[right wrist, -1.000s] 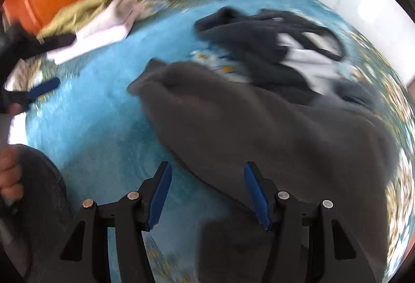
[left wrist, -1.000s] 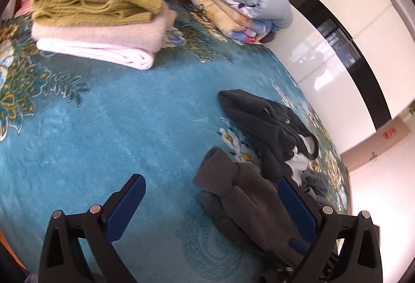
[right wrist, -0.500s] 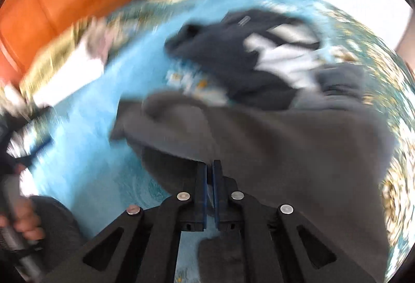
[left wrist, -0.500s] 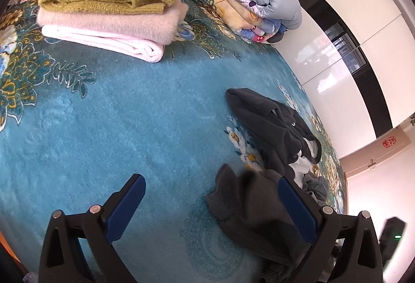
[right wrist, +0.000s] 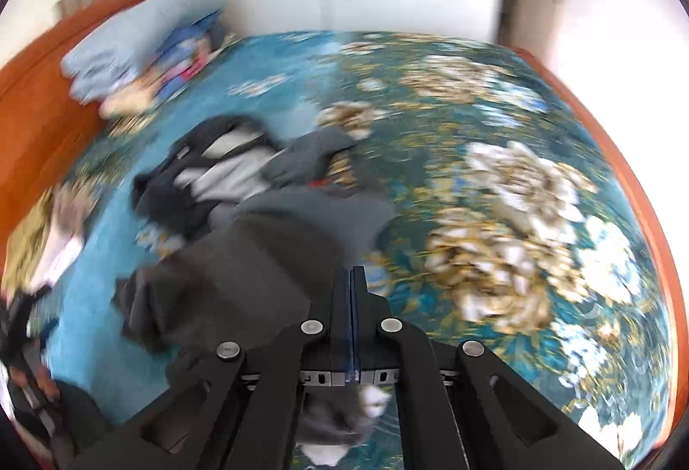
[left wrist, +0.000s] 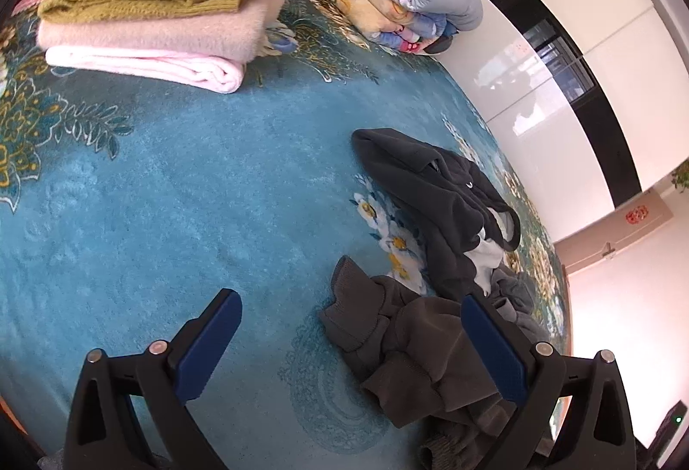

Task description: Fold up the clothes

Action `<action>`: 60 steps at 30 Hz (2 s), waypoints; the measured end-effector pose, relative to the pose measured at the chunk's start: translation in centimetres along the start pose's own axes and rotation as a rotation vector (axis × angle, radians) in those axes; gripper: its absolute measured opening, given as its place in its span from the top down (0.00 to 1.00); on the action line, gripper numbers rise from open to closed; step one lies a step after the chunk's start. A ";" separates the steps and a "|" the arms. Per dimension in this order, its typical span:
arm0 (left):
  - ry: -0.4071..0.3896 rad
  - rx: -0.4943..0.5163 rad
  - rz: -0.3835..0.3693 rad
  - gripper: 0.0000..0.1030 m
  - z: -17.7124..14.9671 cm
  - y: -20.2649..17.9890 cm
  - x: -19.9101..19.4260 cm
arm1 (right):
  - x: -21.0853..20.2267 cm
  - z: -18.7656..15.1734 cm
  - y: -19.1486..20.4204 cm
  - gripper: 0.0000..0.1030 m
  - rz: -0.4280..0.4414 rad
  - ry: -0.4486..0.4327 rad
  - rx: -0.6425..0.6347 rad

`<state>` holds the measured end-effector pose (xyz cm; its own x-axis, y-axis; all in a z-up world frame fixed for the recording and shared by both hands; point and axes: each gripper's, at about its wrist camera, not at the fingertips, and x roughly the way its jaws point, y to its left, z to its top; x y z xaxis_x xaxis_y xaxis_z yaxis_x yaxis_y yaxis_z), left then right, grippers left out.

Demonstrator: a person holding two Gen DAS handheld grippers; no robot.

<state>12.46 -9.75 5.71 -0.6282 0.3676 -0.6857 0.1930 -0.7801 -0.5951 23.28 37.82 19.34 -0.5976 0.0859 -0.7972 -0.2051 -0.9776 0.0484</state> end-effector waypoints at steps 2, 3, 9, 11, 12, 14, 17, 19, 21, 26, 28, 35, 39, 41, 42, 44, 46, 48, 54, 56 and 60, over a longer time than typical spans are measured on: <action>-0.010 0.008 0.006 0.00 0.0 0.0 -0.2 | 1.8 -0.2 2.7 0.96 0.059 0.021 -0.046; -0.015 0.002 0.007 0.00 0.0 0.2 -0.3 | 3.1 -0.3 4.1 0.86 0.095 0.035 -0.053; -0.012 -0.040 0.024 0.00 0.1 1.1 -0.3 | 9.7 -1.1 12.3 0.37 0.286 0.140 -0.108; -0.013 -0.038 0.029 0.00 0.1 1.1 -0.2 | 11.8 -1.4 14.5 0.37 0.289 0.172 -0.117; -0.010 -0.038 0.031 0.00 0.1 1.1 -0.1 | 12.9 -1.5 15.3 0.37 0.281 0.194 -0.113; -0.001 -0.042 0.033 0.00 0.1 1.2 0.0 | 12.2 -1.2 14.2 0.37 0.263 0.182 -0.093; 0.017 -0.054 0.028 0.00 0.2 1.5 0.2 | 10.6 -0.6 11.9 0.78 0.235 0.153 -0.063; 0.022 -0.063 0.022 0.00 0.2 1.7 0.3 | 9.6 -0.2 10.4 0.91 0.217 0.133 -0.043; 0.026 -0.069 0.017 0.00 0.2 1.8 0.3 | 8.5 0.2 8.9 0.92 0.199 0.113 -0.023; 0.033 -0.082 -0.005 0.00 0.3 1.9 0.5 | 5.8 1.3 5.1 0.93 0.153 0.064 0.028; 0.039 -0.088 -0.014 0.00 0.4 1.9 0.6 | 4.8 1.7 3.6 0.93 0.135 0.044 0.048; 0.045 -0.087 -0.028 0.00 0.3 1.7 0.6 | -4.2 1.0 -11.0 0.93 -0.335 -0.092 0.186; 0.046 -0.086 -0.025 0.00 0.2 1.6 0.5 | -5.1 -2.0 -17.4 0.93 -0.517 -0.048 0.291; 0.045 -0.080 -0.021 0.00 0.2 1.5 0.4 | -4.6 -3.6 -19.8 0.93 -0.549 -0.010 0.359; 0.044 -0.077 -0.019 0.00 0.2 1.4 0.4 | -4.2 -4.6 -20.9 0.92 -0.553 0.006 0.408; 0.043 -0.075 -0.012 0.00 0.2 1.4 0.4 | -3.6 -5.7 -21.8 0.85 -0.552 0.025 0.470; 0.044 -0.075 -0.008 0.00 0.1 1.4 0.4 | -3.2 -6.4 -22.1 0.62 -0.559 0.028 0.500; 0.045 -0.073 -0.003 0.00 0.1 1.4 0.4 | -3.4 -6.1 -21.3 0.39 -0.555 0.000 0.476; 0.050 -0.055 0.004 0.00 -0.1 0.9 0.9 | -1.8 -1.8 -13.6 0.37 -0.394 -0.071 0.232; 0.048 -0.043 0.006 0.00 -0.1 0.7 0.9 | 0.8 -0.6 -8.0 0.36 -0.269 -0.048 0.109; 0.039 -0.040 0.012 0.00 -0.1 0.8 0.7 | 7.4 -1.1 5.9 0.35 -0.018 0.071 -0.169</action>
<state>12.24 -10.06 4.66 -0.5962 0.3781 -0.7082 0.2309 -0.7641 -0.6024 18.51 32.46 13.06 -0.5375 0.0960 -0.8378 -0.0786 -0.9949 -0.0635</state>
